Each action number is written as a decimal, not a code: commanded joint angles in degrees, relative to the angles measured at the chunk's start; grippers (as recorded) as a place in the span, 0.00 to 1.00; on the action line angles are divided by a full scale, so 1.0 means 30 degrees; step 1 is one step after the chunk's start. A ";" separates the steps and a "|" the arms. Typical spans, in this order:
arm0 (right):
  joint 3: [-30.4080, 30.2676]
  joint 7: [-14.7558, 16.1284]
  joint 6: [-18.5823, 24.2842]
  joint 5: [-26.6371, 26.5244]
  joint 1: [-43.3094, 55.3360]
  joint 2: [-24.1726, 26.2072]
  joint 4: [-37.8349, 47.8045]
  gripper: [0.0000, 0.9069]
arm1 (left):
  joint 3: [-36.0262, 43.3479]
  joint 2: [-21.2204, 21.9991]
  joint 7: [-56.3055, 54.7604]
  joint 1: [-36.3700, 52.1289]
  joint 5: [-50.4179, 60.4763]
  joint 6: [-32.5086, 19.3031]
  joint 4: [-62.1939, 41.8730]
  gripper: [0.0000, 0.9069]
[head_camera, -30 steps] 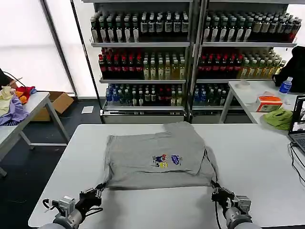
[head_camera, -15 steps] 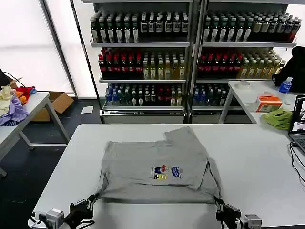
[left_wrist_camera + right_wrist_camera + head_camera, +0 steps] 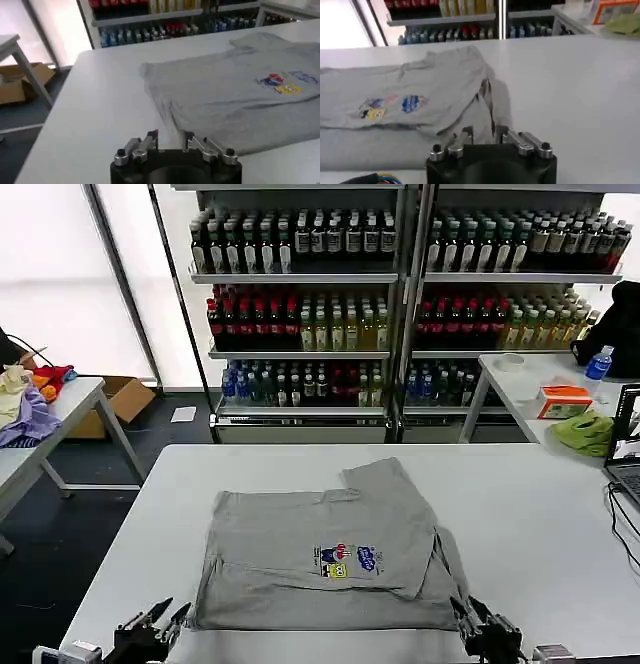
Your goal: Fold and organize the clothes.
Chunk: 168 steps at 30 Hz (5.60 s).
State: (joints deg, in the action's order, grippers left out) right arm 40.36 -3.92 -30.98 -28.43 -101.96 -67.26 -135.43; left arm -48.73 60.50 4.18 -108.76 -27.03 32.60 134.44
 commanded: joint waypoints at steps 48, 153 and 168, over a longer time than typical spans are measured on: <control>-1.0363 0.5482 0.0128 0.0732 2.5538 -0.1954 2.6894 0.26 | 1.3797 -0.3116 0.5402 2.2597 -0.4323 -0.1287 -1.9975 0.41; 0.4997 0.6800 0.7519 0.1024 0.1659 -0.2835 0.4427 1.00 | 0.4776 0.3936 -0.3494 0.5157 0.1038 -0.3084 -0.3940 1.00; 0.4539 0.6527 0.6627 -0.1021 0.1545 -0.3149 0.3922 1.00 | 0.6194 0.5152 -0.4525 0.4957 0.2249 -0.3555 -0.5665 0.48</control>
State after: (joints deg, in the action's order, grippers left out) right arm 53.51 15.57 -10.44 -27.98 -97.09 -75.99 -123.17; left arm -33.21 72.52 -6.06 -94.57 -21.80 22.48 120.01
